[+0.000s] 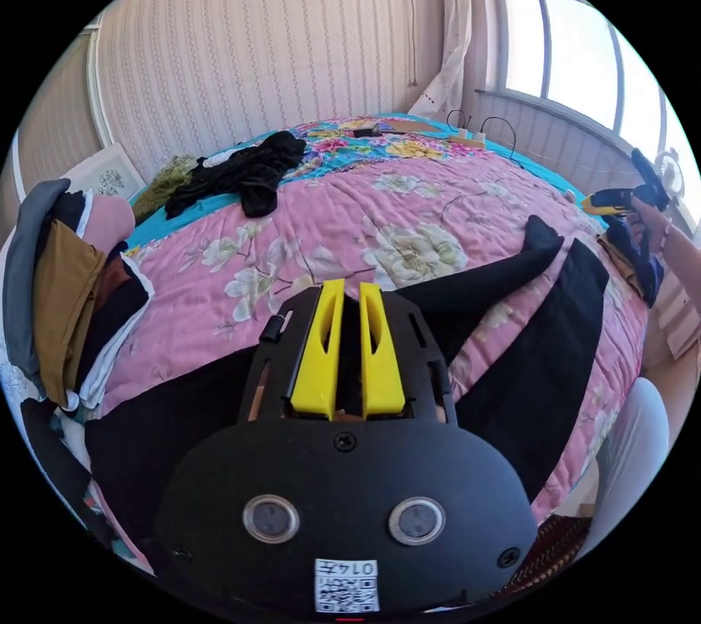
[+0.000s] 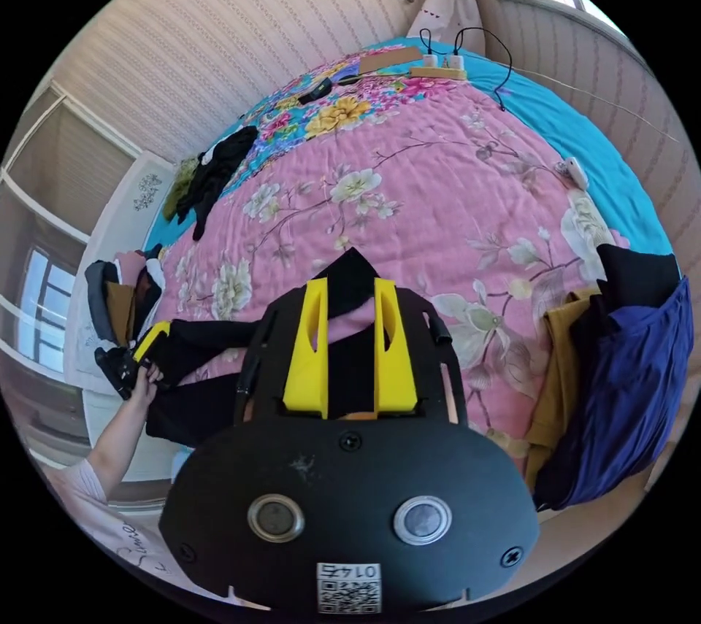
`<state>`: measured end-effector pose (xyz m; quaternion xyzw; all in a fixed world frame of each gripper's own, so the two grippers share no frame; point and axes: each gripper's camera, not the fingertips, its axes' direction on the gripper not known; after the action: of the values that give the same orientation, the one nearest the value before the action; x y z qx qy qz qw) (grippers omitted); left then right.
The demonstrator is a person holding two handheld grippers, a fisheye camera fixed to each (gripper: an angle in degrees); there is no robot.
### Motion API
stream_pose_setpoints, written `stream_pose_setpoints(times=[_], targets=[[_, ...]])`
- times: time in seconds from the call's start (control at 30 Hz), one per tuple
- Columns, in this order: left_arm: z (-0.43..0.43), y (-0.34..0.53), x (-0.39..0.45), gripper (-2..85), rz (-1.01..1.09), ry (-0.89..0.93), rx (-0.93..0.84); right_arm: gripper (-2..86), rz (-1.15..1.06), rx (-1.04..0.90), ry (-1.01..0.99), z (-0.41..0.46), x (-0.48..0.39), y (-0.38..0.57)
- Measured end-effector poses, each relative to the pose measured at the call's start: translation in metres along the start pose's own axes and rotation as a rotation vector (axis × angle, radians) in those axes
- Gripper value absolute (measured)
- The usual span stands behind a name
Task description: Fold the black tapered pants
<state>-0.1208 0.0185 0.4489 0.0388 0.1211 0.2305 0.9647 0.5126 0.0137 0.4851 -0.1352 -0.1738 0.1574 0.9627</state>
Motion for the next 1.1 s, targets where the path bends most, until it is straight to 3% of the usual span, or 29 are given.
stream_pose_setpoints(times=[0.13, 0.27, 0.43, 0.6, 0.83, 1.1], targets=[[-0.050, 0.040, 0.015, 6.3, 0.036, 0.129, -0.010, 16.4, -0.059, -0.047, 0.177, 0.014, 0.014, 0.045], [-0.084, 0.088, 0.047, 9.0, 0.068, 0.131, -0.065, 17.4, -0.046, -0.141, 0.199, 0.037, 0.028, 0.080], [-0.048, 0.140, 0.063, 7.7, 0.055, 0.023, -0.301, 6.9, -0.058, -0.075, 0.119, 0.027, 0.018, 0.088], [-0.034, 0.134, 0.047, 0.3, -0.025, 0.117, -0.376, 4.0, -0.116, -0.043, 0.081, -0.008, 0.003, 0.091], [-0.079, 0.135, 0.028, -0.9, -0.042, 0.276, -0.289, 3.3, -0.089, -0.070, 0.058, -0.063, 0.015, 0.138], [-0.083, 0.160, 0.020, -0.6, -0.108, 0.255, -0.300, 6.1, -0.021, -0.172, 0.152, -0.024, 0.031, 0.183]])
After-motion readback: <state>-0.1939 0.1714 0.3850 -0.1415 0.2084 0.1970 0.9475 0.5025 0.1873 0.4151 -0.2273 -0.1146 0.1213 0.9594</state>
